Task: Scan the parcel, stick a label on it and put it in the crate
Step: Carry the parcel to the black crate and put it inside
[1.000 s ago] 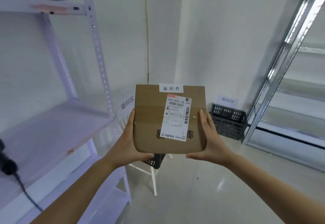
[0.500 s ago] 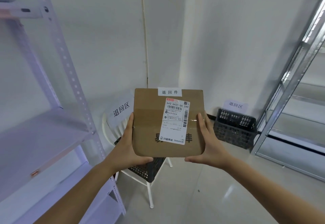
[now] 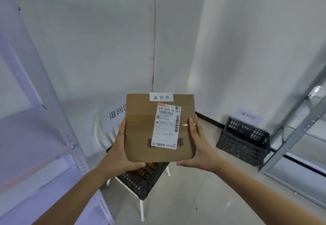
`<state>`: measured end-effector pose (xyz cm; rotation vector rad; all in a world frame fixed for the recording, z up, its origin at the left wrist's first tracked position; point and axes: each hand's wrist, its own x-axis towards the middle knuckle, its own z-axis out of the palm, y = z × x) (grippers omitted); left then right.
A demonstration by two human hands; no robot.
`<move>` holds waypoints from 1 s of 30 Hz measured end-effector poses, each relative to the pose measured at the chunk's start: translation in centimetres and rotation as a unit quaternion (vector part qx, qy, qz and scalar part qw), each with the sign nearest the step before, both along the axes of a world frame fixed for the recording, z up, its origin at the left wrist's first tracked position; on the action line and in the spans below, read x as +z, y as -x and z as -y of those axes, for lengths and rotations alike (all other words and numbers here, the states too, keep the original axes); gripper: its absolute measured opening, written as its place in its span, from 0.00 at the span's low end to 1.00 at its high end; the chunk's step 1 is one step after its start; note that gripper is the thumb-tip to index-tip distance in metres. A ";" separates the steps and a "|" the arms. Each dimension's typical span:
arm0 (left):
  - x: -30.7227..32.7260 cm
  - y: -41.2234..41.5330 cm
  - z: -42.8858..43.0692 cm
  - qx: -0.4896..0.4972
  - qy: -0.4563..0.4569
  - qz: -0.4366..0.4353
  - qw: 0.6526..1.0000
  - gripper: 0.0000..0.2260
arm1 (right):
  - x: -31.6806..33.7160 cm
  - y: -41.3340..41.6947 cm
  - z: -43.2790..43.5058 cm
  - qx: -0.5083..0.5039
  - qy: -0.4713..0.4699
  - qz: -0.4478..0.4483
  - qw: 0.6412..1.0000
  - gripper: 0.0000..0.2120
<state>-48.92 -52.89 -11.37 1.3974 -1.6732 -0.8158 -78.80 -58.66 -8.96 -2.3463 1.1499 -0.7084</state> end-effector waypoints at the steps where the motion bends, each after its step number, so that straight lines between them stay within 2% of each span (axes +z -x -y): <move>1: -0.3 -0.3 0.9 0.013 -0.004 -0.004 1.000 0.66 | -0.1 -0.5 1.6 0.014 -0.005 -0.002 1.000 0.68; 12: -4.6 -0.6 8.7 0.093 -0.036 -0.005 0.995 0.67 | -2.6 -2.8 14.7 0.107 -0.051 -0.048 0.992 0.69; 17: -7.3 0.5 10.7 0.160 -0.056 0.005 0.986 0.68 | -4.5 -3.5 19.9 0.162 -0.066 -0.082 0.981 0.69; 24: -11.2 4.8 12.7 0.314 -0.092 -0.006 0.945 0.66 | -8.7 -4.9 28.3 0.285 -0.091 -0.161 0.941 0.69; 30: -15.3 8.2 14.4 0.375 -0.149 -0.036 0.914 0.66 | -13.7 -5.2 32.1 0.337 -0.138 -0.211 0.907 0.71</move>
